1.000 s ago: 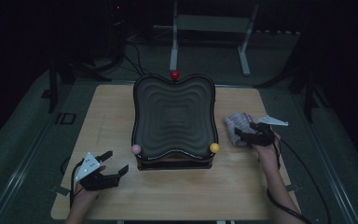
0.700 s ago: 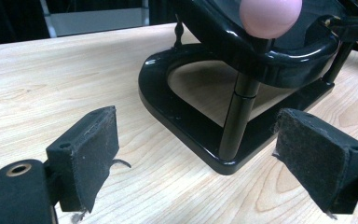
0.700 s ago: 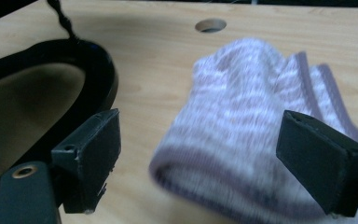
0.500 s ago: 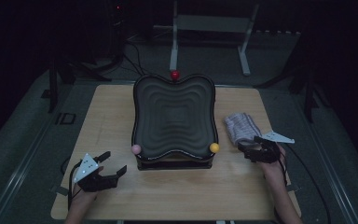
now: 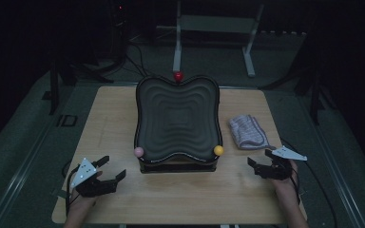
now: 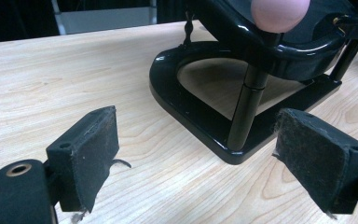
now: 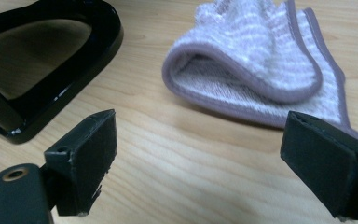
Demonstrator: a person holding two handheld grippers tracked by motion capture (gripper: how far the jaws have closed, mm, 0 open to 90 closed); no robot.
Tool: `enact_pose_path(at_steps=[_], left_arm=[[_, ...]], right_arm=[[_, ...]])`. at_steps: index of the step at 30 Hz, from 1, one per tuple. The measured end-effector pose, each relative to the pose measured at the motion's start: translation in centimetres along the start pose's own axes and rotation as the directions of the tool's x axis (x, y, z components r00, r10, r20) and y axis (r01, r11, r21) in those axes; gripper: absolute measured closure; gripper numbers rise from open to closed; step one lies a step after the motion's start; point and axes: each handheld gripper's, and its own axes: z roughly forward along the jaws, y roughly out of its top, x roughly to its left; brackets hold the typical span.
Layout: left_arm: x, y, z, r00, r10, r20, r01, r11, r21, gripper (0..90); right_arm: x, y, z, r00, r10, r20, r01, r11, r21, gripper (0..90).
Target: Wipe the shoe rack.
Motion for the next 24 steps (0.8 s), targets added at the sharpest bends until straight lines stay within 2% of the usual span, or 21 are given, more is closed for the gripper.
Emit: enact_pose_path(at_steps=[7, 11, 13, 19, 24], left_arm=[[0.3, -0.1, 0.0, 1.0, 0.0, -0.009, 0.0, 1.0, 0.009, 13.7], [0.4, -0.3, -0.1, 0.9998, -0.01, -0.015, 0.01, 0.9999, 0.008, 13.8], [0.5, -0.4, 0.0, 0.9997, -0.008, -0.022, 0.009, 0.9999, 0.009, 13.7], [0.5, -0.5, 0.2, 0.9997, 0.0, -0.024, 0.001, 0.9998, 0.019, 13.7], [0.6, -0.5, 0.1, 0.9997, -0.004, -0.025, 0.004, 0.9999, 0.009, 13.7]], right_arm=[[0.3, -0.9, -1.0, 0.9996, -0.019, 0.023, 0.019, 1.0, -0.006, 10.8], [0.6, -1.4, -1.4, 0.997, -0.04, 0.067, 0.041, 0.999, -0.017, 10.8], [0.5, -1.5, -1.3, 0.9966, -0.033, 0.076, 0.035, 0.999, -0.026, 10.9], [0.6, -1.8, -1.3, 0.9936, -0.056, 0.098, 0.061, 0.997, -0.042, 10.9], [0.5, -2.0, -1.1, 0.9914, -0.063, 0.115, 0.067, 0.997, -0.037, 10.9]])
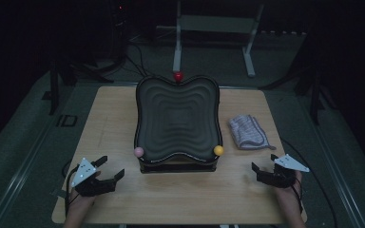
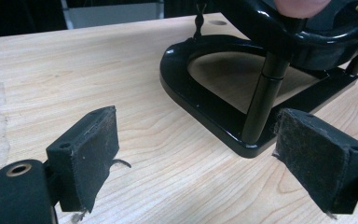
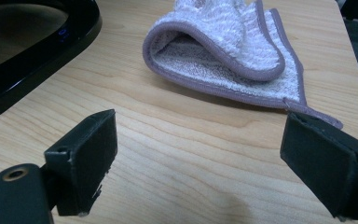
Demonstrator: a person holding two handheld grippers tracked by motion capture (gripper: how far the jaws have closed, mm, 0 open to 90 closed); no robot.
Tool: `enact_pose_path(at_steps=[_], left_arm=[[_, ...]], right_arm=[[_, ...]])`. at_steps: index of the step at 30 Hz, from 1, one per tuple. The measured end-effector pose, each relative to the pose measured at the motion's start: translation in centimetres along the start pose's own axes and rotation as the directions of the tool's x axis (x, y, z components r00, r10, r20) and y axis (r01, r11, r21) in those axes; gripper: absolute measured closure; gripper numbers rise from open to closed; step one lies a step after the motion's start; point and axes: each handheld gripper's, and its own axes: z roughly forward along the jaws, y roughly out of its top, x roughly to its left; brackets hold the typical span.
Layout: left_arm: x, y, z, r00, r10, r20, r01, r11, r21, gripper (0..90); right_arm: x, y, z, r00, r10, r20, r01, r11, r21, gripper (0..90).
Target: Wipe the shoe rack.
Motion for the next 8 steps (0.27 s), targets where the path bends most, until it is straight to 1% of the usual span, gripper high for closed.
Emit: enact_pose_path(at_steps=[8], left_arm=[[0.19, 0.01, -0.28, 0.9999, -0.015, -0.007, 0.015, 0.9998, -0.012, 13.7]], right_arm=[[-0.01, -0.03, 0.04, 1.0, 0.002, -0.003, -0.002, 1.0, -0.002, 10.9]])
